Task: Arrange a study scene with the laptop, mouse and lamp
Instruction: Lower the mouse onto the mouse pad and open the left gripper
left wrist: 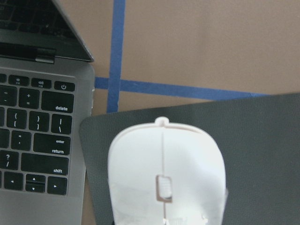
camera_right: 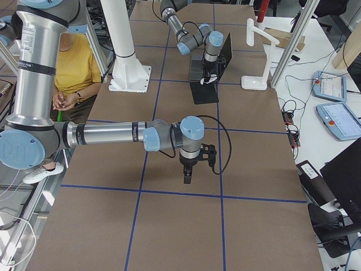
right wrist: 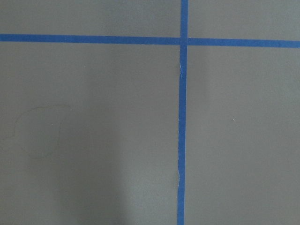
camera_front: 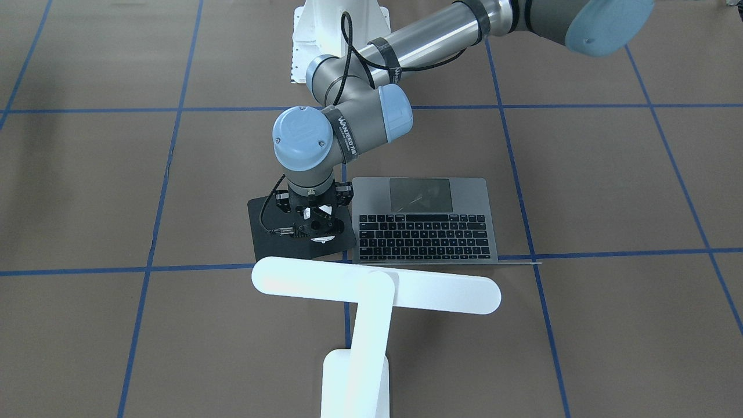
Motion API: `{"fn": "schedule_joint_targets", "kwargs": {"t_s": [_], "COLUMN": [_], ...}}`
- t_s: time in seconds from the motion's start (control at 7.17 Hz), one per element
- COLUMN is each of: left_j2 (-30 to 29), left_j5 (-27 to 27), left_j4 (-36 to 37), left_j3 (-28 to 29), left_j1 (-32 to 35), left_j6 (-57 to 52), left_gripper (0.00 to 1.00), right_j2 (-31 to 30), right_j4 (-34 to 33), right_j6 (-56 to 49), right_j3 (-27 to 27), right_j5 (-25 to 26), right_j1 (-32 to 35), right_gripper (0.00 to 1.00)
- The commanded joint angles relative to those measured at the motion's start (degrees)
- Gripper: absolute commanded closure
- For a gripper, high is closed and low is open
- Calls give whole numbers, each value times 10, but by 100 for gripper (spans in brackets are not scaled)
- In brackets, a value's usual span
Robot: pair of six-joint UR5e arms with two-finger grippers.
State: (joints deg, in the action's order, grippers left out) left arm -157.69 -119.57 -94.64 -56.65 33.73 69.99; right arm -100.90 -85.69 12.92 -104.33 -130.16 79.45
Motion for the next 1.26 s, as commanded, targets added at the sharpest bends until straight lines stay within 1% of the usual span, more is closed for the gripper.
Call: {"fn": "schedule_joint_targets", "kwargs": {"t_s": [0.0,0.14,0.42,0.56,0.7,0.84,0.98,1.12], "left_j2": [0,0,0,1,2,6,44,98], "left_j5": [-1,-1,-1,-1,-1,-7,-26,-50], "left_j4": [1,0,0,1,2,9,9,9], "left_j3": [0,0,0,-4,-11,-32,-74,-133], "left_j1": [-2,-3,-2,-2,5,22,38,61], "left_j6": [-1,-2,-7,-26,-28,-48,-70,-100], "left_gripper": [30,30,25,5,1,0,0,0], "right_j2": [1,1,2,4,4,10,11,11], "right_j4": [1,1,1,0,1,1,1,1], "right_j6": [0,0,0,0,0,0,0,0], "right_j3": [0,0,-1,0,0,0,0,0], "right_j5": [0,0,-1,0,0,1,1,1], "right_j1": [0,0,0,0,0,0,0,0], "right_gripper": [0,0,0,0,0,0,0,0]}}
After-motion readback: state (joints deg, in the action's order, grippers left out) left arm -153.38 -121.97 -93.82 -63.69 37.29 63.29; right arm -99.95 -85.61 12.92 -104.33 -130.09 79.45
